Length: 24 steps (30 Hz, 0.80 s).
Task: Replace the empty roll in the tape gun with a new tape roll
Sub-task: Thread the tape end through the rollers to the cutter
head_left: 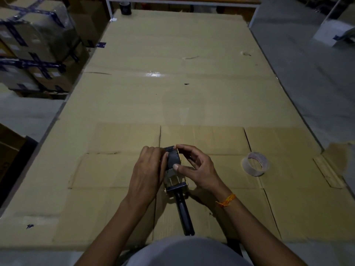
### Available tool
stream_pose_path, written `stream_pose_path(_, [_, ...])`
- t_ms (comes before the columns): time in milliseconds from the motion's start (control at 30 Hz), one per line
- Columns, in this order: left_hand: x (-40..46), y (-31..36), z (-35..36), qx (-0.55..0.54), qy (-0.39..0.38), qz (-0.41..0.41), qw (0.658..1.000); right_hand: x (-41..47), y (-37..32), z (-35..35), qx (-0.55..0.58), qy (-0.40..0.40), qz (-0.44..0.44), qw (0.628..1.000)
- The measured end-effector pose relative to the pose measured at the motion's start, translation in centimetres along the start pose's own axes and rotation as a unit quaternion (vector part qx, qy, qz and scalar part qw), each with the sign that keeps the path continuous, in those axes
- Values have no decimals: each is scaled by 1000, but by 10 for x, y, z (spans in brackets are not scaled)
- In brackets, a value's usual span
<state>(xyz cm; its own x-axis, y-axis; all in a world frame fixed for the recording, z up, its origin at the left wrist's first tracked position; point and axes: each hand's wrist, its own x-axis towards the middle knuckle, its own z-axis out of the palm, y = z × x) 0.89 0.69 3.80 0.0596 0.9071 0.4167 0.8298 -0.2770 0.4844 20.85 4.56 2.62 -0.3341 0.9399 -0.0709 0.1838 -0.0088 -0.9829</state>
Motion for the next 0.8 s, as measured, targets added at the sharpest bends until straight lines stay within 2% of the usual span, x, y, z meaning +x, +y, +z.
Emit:
stream_pose_path(167, [3,-3,-4,4,2,0,1000,-8,-4,7,-24,-46,47,998])
stream_pose_path(233, [6,-5,-5,5,6,-8,1000,-13,-6,10,-88,-69,114,987])
stream_pose_path(333, [9,-7,-5,14,11,-12,1000,-22,-7,12,-191,-132,221,947])
stream_pose_path(400, [10,-8,-4,20,16,-12,1000,-28,-10,10,-159,-170,266,936])
stream_pose_path(467, [12,-10,-1,28,23,-10,999,-34,-14,10,-54,-181,324,927])
stream_pose_path(500, [13,-11,0,30,28,-12,999,-37,-21,11,-22,-183,337,923])
stream_pose_path(667, [22,-10,1,32,69,-13,997,-40,-35,19,-84,-170,322,928])
stream_pose_path(800, [27,-16,-1,4,91,-67,994,-46,-38,17,-94,-169,319,928])
